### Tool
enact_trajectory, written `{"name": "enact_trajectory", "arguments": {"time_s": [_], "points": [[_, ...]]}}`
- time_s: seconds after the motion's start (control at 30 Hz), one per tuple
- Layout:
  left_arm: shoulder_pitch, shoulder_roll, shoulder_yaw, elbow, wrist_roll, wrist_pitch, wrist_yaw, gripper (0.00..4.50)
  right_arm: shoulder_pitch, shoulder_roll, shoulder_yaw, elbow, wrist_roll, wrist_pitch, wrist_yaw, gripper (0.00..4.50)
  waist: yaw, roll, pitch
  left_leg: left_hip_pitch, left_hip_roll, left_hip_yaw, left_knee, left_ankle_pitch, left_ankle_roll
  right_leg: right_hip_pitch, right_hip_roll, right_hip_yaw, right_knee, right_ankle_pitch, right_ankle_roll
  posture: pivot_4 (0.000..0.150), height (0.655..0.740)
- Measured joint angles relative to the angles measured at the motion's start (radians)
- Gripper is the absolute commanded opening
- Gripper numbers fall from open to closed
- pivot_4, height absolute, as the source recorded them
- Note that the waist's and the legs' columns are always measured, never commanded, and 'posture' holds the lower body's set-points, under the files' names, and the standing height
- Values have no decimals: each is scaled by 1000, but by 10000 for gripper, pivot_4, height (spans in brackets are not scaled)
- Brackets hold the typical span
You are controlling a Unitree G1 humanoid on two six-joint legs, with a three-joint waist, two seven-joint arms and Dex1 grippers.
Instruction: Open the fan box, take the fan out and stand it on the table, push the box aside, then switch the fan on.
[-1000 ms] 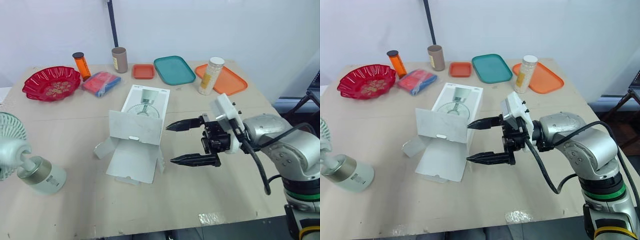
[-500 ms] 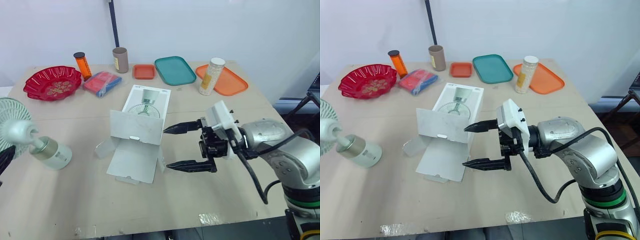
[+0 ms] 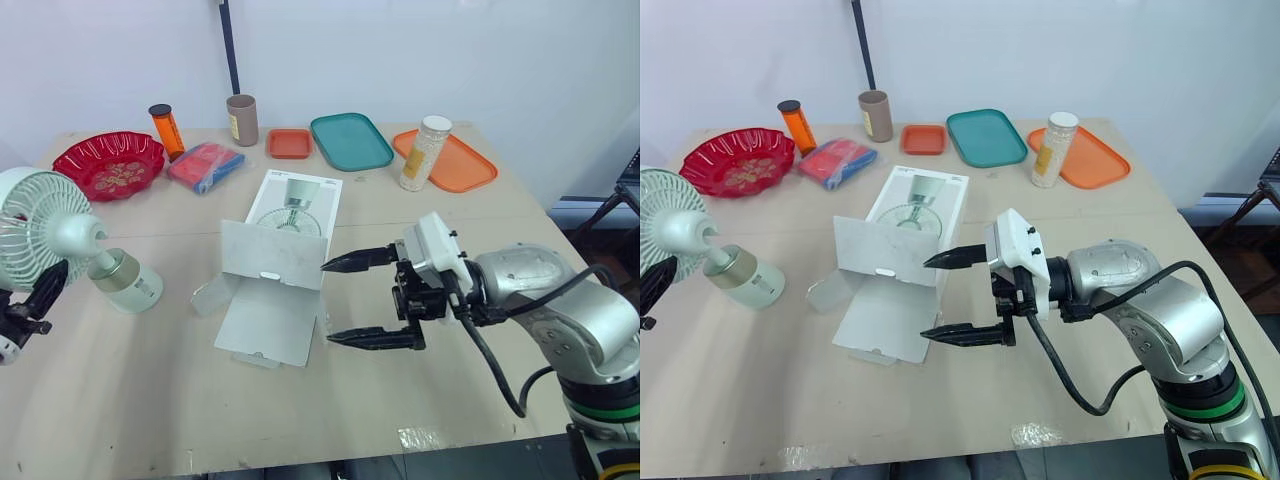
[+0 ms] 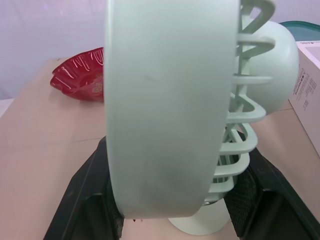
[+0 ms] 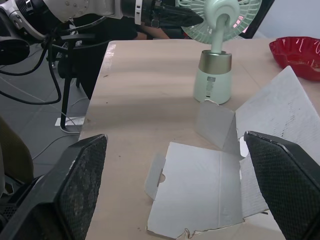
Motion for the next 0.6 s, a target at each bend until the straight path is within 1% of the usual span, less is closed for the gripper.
{"name": "enact_trajectory", "arguments": {"time_s": [0.23,0.33,0.6], "points": [[-7,-4,-18,-21,-1,21,30,20986,9,0,0,-1,-4,0,-9,45000,4,1,-1,1,-1,0,0,0,0,1,0,0,0,0,0,1500,7400],[-42,31,-47,-19,-1,46,32,20986,9,3,0,-2,-6,6,-26,45000,6,1,-1,1,-1,0,0,0,0,2,0,0,0,0,0,1500,7400],[-70,45,-72,1,10,62,23,20986,-56,77,0,1,23,94,-170,45000,6,4,-2,1,-1,-1,0,0,0,2,-1,0,0,0,0,1500,7400]]}}
